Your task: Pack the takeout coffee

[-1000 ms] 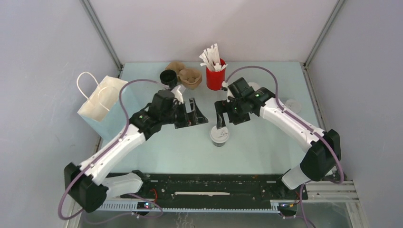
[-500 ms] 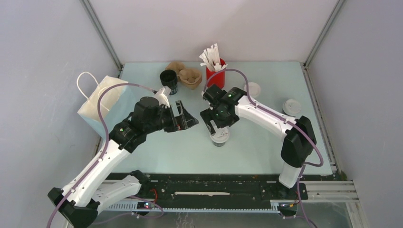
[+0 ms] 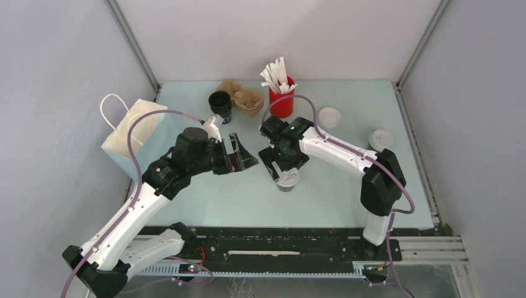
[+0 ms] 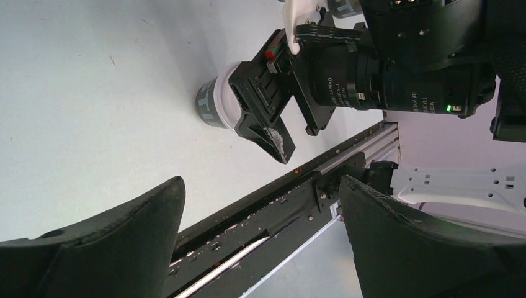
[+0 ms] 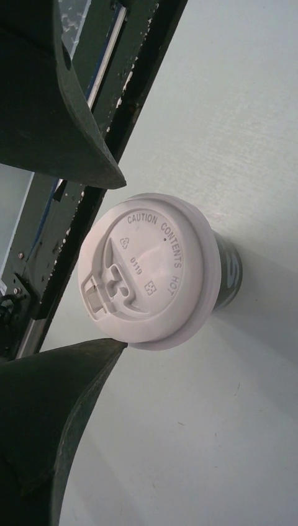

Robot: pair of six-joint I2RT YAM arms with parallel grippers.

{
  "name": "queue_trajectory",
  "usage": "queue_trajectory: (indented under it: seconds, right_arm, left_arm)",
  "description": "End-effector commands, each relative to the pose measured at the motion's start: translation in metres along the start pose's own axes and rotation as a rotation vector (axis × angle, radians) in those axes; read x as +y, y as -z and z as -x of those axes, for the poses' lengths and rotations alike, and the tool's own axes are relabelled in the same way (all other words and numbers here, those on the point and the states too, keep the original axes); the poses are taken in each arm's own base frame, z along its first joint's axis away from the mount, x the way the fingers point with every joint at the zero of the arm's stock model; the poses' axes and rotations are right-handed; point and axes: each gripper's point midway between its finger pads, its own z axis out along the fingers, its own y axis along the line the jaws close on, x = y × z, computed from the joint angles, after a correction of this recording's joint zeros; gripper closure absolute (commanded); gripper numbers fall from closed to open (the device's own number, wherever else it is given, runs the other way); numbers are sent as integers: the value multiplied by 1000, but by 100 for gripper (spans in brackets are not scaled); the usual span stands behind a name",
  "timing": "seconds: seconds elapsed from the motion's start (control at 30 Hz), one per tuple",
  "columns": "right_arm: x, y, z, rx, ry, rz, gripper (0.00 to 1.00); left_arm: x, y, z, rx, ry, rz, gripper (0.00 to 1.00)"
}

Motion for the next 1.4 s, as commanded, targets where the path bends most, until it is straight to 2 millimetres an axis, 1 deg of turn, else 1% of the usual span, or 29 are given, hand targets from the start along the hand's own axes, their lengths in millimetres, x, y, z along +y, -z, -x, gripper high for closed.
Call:
queue_trajectory:
  seconds: [0.0, 0.13, 0.27, 0.37, 0.47, 0.57, 0.67, 0.77, 0.87, 0.93, 1.03, 1.1, 1.13, 1.23, 1.3, 1.37]
  right_arm:
    - [4, 1, 8, -24, 12, -12, 2]
    - [3, -1, 7, -20, 14, -25, 6]
    - [0, -2, 7, -21, 13, -54, 12]
    - [-4, 4, 9, -45, -1, -80, 16]
    - [-16, 14, 10, -83, -41, -111, 17]
    - [-46, 21, 4, -106, -133, -141, 18]
    - [-87, 25, -14, -112, -258, -172, 18]
    - [-139, 33, -43, -120, -401, -235, 18]
    - [-189, 47, -70, -142, -554, -296, 19]
    - [-216, 53, -88, -154, -649, -325, 18]
    - [-248, 54, -114, -154, -780, -355, 18]
    - [-259, 52, -119, -163, -828, -354, 18]
    - [-269, 55, -124, -170, -875, -366, 18]
    - [-286, 58, -132, -179, -937, -404, 18]
    - [-293, 57, -138, -174, -981, -403, 17]
    - [-297, 53, -139, -170, -1013, -378, 17]
  left_arm:
    - [2, 3, 0, -8, -20, -2, 2]
    - [2, 3, 0, -9, -23, 2, 2]
    - [2, 3, 0, -9, -23, 2, 2]
    - [2, 3, 1, -7, -25, 4, 2]
    - [1, 3, 2, -6, -29, 2, 2]
    - [-2, 3, 5, -9, -33, -4, 2]
    - [-4, 3, 6, -8, -37, -9, 2]
    - [-6, 4, 7, -12, -41, -14, 2]
    - [-7, 6, 8, -13, -44, -19, 2]
    - [-8, 7, 7, -9, -46, -21, 2]
    - [-9, 8, 6, -3, -52, -24, 1]
    - [-10, 9, 7, 1, -59, -25, 2]
    - [-11, 11, 8, 2, -63, -26, 1]
    - [-14, 16, 12, -9, -73, -23, 2]
    - [-15, 22, 17, -30, -78, -11, 1]
    - [-15, 29, 22, -54, -78, 7, 1]
